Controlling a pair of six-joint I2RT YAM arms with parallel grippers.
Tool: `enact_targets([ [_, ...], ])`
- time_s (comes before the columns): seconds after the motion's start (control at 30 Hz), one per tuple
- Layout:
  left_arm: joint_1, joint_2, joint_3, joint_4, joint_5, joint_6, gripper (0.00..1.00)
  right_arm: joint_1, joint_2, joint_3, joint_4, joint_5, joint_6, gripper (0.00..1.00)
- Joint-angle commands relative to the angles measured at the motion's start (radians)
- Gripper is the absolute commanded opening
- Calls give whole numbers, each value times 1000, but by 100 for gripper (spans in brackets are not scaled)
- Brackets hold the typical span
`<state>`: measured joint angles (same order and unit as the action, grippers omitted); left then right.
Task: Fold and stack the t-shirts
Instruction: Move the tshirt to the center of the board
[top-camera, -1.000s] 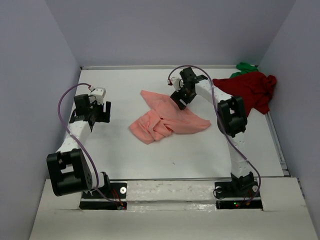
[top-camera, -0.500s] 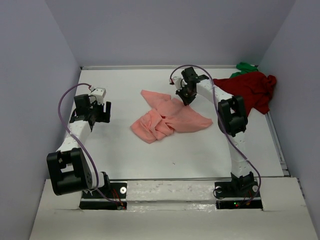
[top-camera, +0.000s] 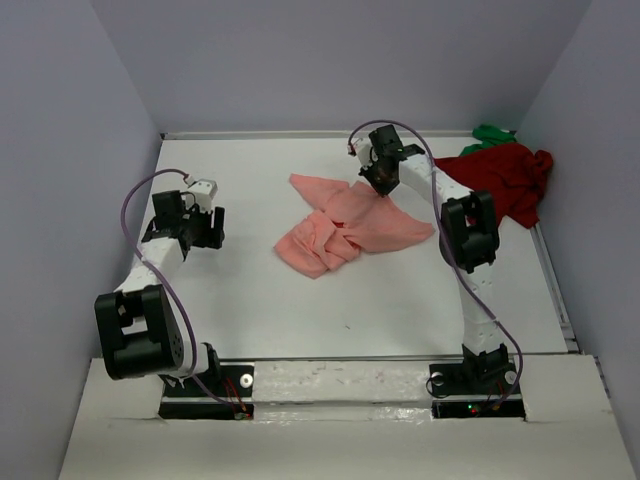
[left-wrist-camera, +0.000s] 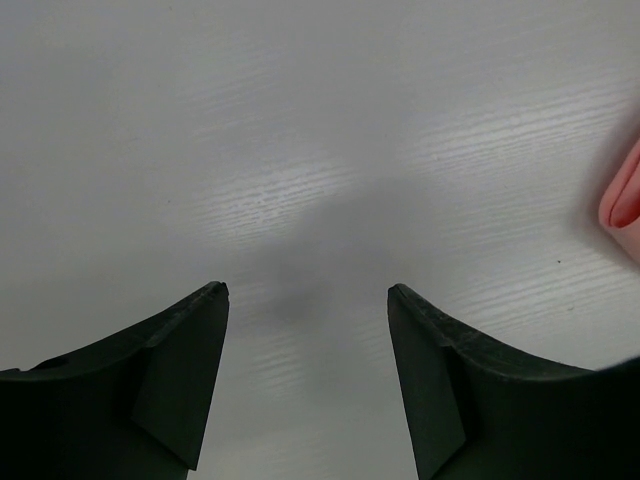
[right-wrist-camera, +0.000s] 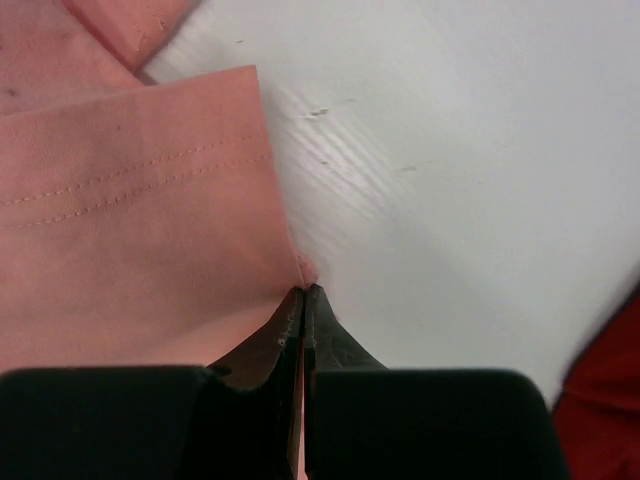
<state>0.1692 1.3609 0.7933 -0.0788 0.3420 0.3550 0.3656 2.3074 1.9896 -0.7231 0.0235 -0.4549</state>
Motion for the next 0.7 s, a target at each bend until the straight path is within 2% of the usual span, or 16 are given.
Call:
enact_targets([
  [0.0, -11, 6, 30, -22, 40, 18, 74, -31, -94, 46, 134, 154, 15, 0],
  [0.27, -16, -5, 32, -27, 43, 19, 75, -40, -100, 61, 250, 377, -33, 0],
  [0.4, -40, 7, 43, -21, 74, 7, 75, -40, -138, 3, 263, 368, -39, 0],
  [0.53, -144, 58, 75, 1, 88, -11, 75, -40, -177, -66, 264, 345, -36, 0],
  [0.67, -278, 176, 179, -30, 132, -28, 75, -40, -193, -120, 264, 332, -37, 0],
])
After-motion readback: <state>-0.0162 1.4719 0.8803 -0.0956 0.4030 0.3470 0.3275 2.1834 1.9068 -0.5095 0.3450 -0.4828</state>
